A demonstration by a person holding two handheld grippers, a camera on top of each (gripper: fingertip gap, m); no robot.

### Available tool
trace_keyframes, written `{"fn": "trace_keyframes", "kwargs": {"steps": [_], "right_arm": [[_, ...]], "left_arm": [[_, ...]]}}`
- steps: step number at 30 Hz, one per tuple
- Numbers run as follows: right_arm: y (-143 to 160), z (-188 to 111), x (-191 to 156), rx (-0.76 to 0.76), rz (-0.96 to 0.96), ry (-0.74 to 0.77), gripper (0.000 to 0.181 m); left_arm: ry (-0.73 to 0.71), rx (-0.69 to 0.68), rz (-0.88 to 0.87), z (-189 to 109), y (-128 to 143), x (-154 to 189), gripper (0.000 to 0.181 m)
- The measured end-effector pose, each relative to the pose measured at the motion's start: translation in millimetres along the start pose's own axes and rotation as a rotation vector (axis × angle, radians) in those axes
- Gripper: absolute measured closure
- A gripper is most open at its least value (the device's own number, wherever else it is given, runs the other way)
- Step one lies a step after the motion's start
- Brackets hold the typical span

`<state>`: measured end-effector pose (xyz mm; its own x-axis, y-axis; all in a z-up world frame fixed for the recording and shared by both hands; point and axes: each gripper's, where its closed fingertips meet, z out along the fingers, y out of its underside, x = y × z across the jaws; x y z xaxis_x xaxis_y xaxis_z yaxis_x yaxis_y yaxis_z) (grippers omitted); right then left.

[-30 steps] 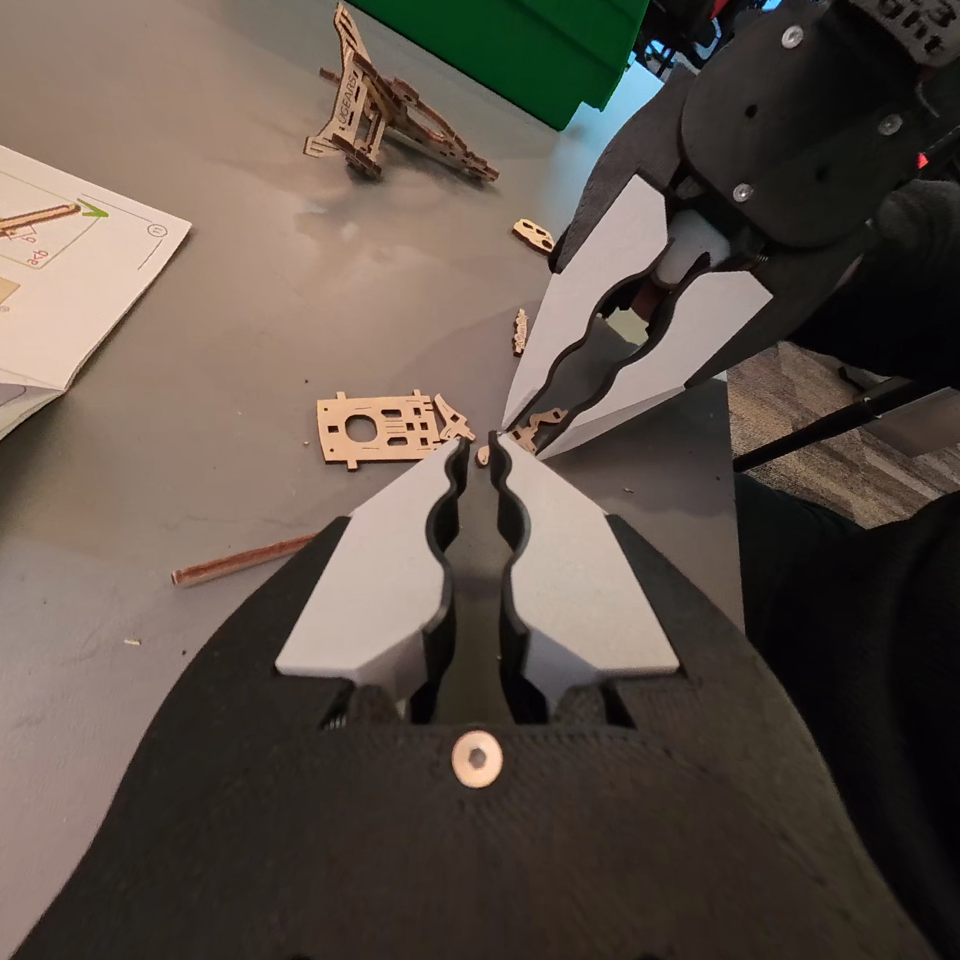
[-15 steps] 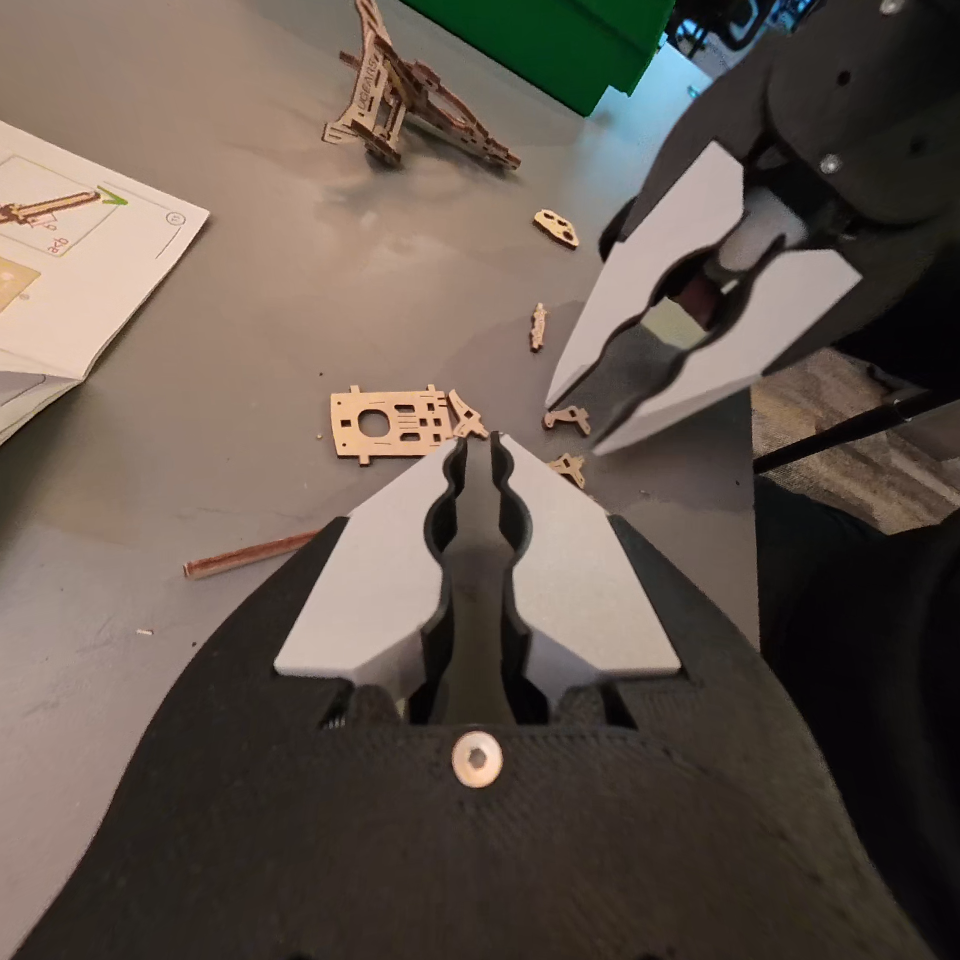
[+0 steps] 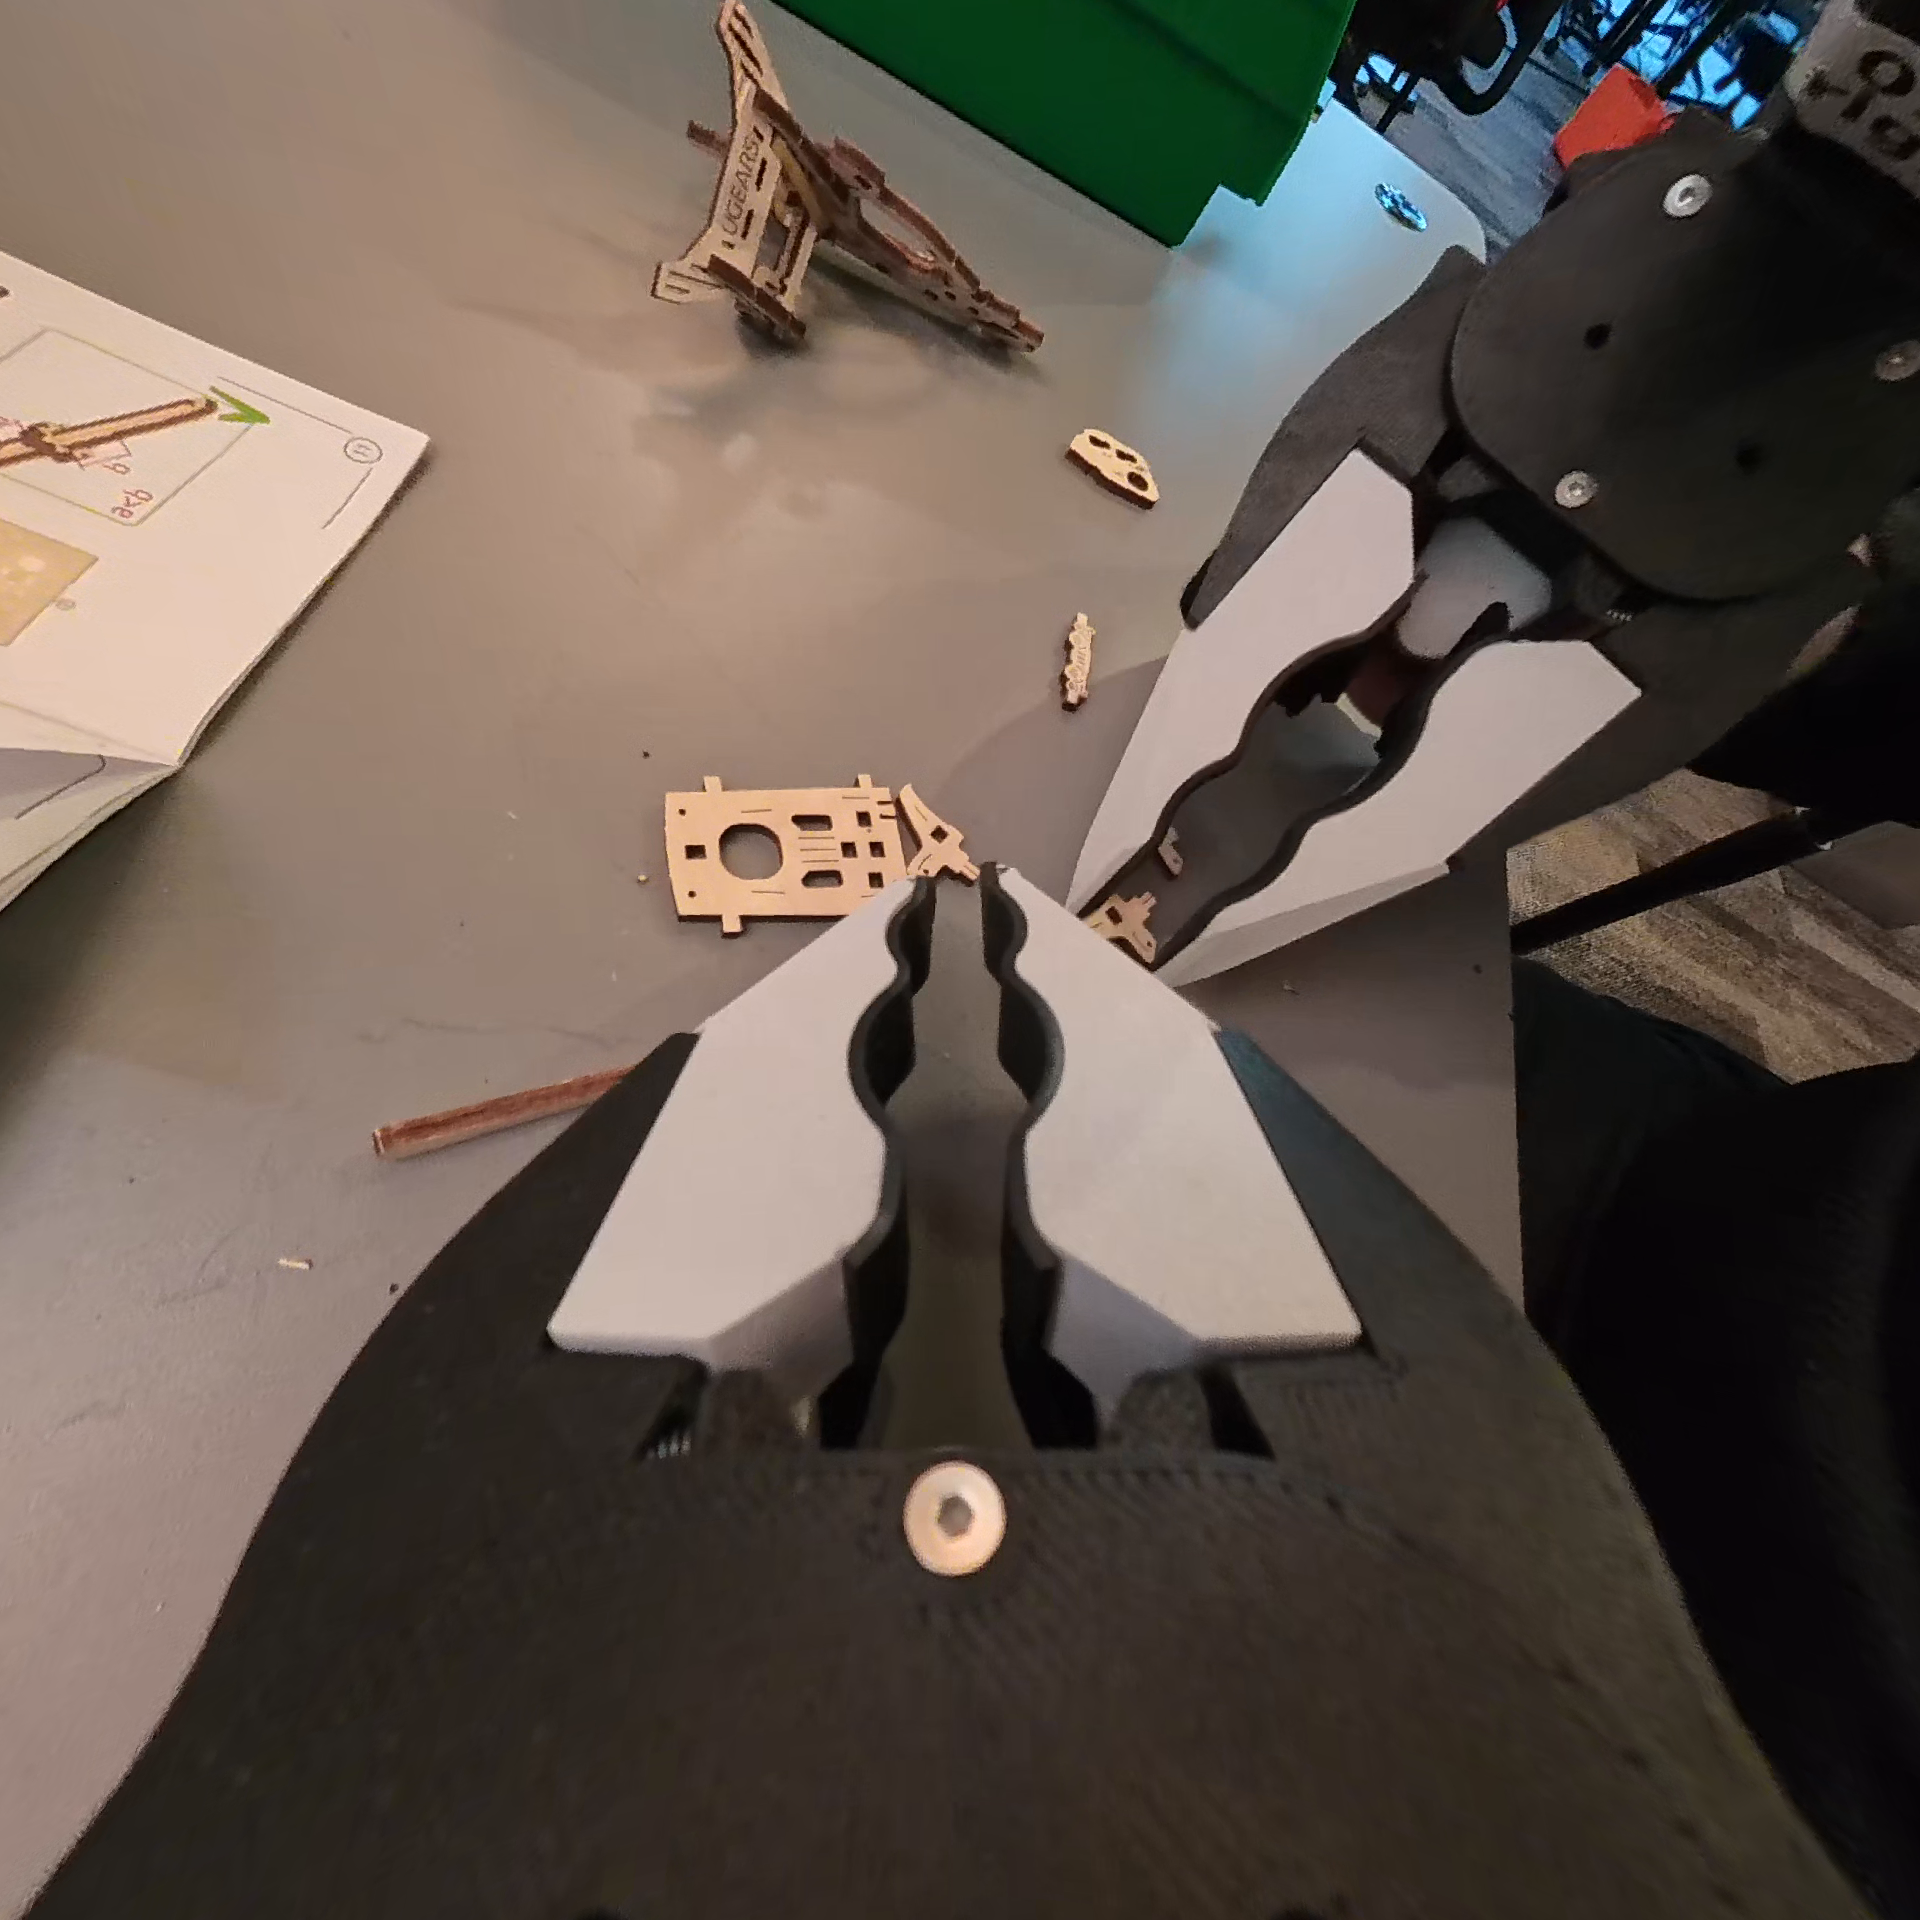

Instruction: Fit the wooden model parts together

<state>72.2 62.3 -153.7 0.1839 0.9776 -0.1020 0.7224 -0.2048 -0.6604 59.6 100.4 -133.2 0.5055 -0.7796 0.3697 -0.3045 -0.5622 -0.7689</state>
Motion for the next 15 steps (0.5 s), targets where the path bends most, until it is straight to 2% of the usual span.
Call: {"fn": "trace_keyframes", "kwargs": {"steps": [1,8,15], "right_arm": [[0,-1,1,0.007,0.001,0.000,0.166],[-10,-14,4,0.100,0.007,0.010,0.166],[-29,-35,9,0.187,-0.142,0.126,0.166]], "left_arm": [[0.000,0.001,0.000,0,0,0,0.174],[0.023,0.008,-0.017,-1,0,5,0.173],[0.275,0.147,-0.210,-6,-22,32,0.161]]}}
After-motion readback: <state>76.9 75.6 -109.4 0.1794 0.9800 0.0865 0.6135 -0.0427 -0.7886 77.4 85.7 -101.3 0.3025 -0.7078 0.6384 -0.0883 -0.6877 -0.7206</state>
